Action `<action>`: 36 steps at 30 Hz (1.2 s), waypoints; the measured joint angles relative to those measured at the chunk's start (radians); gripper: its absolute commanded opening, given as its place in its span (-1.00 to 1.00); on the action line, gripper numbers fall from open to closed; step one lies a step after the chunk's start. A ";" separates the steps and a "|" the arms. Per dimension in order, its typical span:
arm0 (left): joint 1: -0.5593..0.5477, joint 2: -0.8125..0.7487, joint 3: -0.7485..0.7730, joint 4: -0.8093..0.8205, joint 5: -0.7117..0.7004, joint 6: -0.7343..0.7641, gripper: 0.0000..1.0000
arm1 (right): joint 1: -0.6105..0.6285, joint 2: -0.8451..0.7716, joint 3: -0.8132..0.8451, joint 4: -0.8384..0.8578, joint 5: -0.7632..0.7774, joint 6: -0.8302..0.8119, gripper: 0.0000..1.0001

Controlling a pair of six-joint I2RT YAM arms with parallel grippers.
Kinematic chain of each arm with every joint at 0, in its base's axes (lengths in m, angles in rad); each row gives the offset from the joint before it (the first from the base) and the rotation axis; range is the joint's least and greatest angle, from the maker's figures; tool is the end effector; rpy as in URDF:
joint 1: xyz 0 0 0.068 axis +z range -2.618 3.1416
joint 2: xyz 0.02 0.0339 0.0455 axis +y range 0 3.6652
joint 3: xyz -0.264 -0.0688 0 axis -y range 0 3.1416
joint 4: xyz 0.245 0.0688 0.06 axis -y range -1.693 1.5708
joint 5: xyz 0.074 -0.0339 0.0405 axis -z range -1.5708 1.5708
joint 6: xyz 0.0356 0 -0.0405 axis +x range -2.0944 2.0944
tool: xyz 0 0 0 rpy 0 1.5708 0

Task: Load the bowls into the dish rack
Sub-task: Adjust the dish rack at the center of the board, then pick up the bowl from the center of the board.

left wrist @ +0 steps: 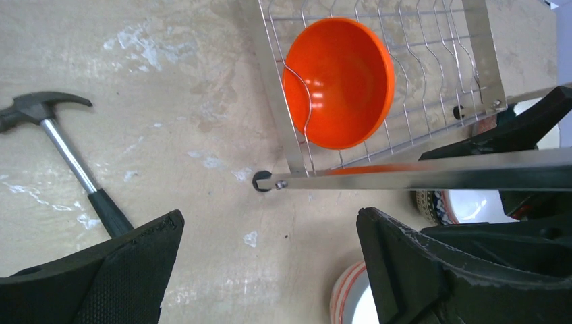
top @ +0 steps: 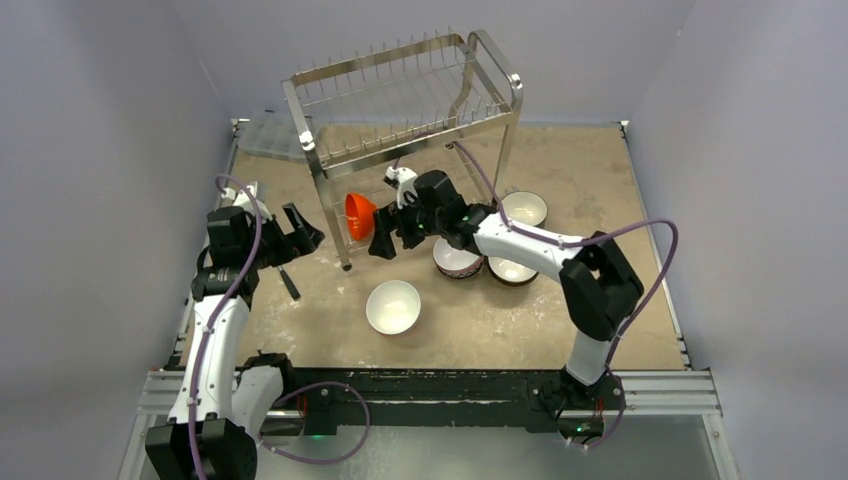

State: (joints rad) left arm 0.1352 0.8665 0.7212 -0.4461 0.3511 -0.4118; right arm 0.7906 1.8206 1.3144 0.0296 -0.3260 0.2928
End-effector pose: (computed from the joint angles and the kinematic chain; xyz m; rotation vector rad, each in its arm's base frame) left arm 0.1893 0.0134 0.2787 -0.3869 2.1355 -0.5383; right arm 0.2904 0.3096 0.2536 -0.7431 2.0437 0.9845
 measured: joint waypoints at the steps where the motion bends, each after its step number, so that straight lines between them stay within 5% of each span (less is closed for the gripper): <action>1: 0.000 -0.002 0.000 -0.010 0.008 -0.005 0.95 | -0.001 -0.020 -0.013 0.000 -0.001 0.010 0.97; 20: -0.054 -0.062 -0.060 -0.109 0.278 -0.094 0.68 | -0.159 -0.270 -0.310 0.057 -0.188 0.153 0.96; 36: -0.381 -0.185 -0.125 0.023 0.265 -0.196 0.66 | -0.169 -0.269 -0.310 0.115 -0.273 0.209 0.96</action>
State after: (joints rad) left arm -0.2455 0.6819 0.5961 -0.4232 0.6159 -0.6083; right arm 0.6220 1.5520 1.0042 0.1444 -0.5987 0.5022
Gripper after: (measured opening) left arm 0.846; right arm 0.983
